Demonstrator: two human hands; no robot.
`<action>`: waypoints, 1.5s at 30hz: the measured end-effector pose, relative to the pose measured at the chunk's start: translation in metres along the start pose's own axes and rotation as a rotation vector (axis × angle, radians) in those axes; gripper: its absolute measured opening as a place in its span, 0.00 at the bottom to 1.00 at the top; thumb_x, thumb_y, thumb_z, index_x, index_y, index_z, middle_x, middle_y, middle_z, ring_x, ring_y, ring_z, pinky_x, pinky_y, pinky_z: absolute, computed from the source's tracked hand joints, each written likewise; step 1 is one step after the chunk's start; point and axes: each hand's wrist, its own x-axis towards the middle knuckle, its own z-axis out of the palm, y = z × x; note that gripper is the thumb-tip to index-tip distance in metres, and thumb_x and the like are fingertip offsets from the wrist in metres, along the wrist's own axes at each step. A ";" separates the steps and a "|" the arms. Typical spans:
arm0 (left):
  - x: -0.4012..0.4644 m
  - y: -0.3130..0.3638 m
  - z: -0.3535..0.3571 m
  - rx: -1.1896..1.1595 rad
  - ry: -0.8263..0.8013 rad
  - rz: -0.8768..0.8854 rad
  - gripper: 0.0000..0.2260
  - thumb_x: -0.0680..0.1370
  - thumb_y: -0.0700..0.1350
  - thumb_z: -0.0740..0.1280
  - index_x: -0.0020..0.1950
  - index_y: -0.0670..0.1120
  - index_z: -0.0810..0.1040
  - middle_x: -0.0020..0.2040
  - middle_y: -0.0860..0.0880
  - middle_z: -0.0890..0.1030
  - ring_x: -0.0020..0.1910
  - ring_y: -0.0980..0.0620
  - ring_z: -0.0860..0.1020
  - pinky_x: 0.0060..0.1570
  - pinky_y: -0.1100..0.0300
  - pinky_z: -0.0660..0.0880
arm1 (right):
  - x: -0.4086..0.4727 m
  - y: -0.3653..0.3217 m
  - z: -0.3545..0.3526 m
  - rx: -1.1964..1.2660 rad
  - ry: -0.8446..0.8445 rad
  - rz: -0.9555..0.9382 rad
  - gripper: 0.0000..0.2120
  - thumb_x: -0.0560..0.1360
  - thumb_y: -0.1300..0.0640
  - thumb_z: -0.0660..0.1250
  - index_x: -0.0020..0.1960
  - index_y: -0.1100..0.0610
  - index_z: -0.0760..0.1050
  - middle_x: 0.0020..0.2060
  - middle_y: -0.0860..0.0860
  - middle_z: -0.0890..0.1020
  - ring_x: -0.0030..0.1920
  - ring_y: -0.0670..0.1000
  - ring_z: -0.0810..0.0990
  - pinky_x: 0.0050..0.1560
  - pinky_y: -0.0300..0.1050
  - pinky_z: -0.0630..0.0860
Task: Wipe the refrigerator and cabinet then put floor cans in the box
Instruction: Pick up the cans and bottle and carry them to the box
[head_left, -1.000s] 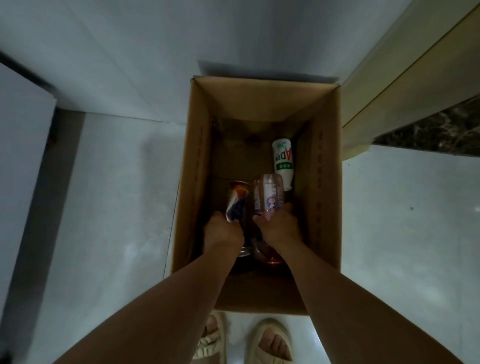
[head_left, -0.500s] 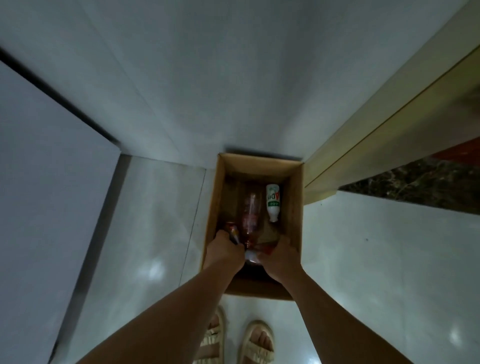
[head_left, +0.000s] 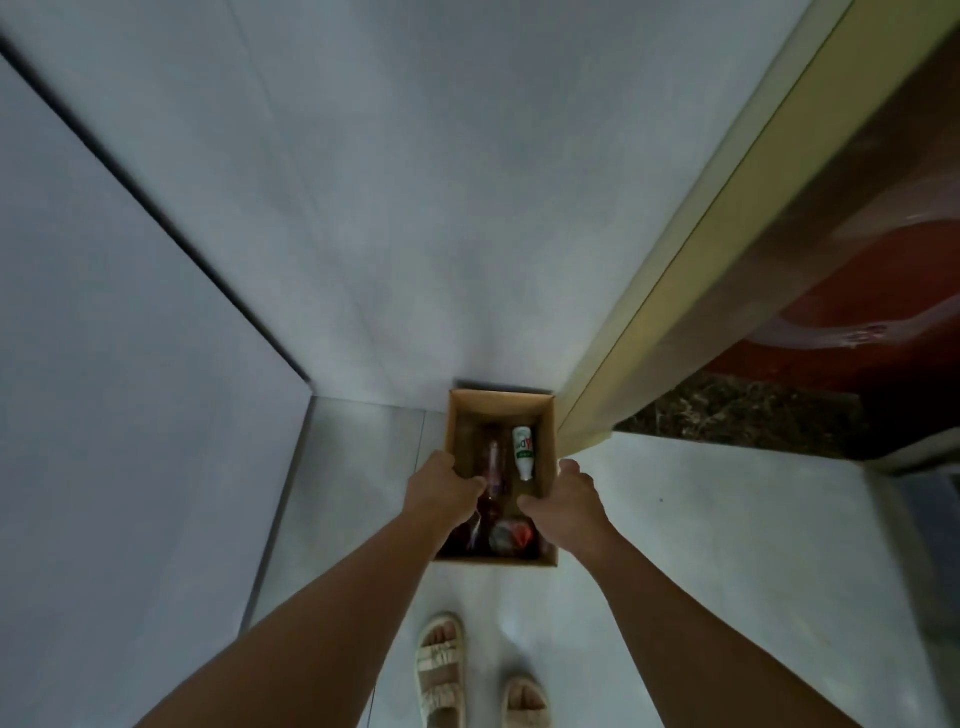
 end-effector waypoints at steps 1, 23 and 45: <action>-0.014 0.002 -0.006 0.010 0.007 0.007 0.19 0.74 0.49 0.68 0.63 0.45 0.69 0.55 0.45 0.78 0.52 0.46 0.77 0.51 0.56 0.74 | -0.012 -0.001 -0.006 -0.006 0.006 -0.011 0.33 0.73 0.49 0.69 0.72 0.56 0.58 0.65 0.56 0.69 0.64 0.56 0.72 0.60 0.49 0.74; -0.309 -0.089 -0.014 -0.501 0.275 -0.082 0.24 0.76 0.48 0.68 0.70 0.44 0.66 0.68 0.42 0.70 0.57 0.47 0.73 0.51 0.57 0.68 | -0.238 0.033 -0.032 -0.411 -0.131 -0.500 0.35 0.73 0.48 0.67 0.72 0.62 0.56 0.68 0.60 0.65 0.67 0.59 0.68 0.66 0.53 0.68; -0.636 -0.515 -0.046 -0.961 0.785 -0.497 0.25 0.76 0.50 0.67 0.70 0.44 0.66 0.68 0.44 0.71 0.64 0.44 0.72 0.61 0.53 0.70 | -0.618 0.070 0.295 -0.802 -0.501 -0.980 0.34 0.74 0.50 0.67 0.72 0.61 0.56 0.67 0.60 0.66 0.65 0.59 0.71 0.61 0.48 0.72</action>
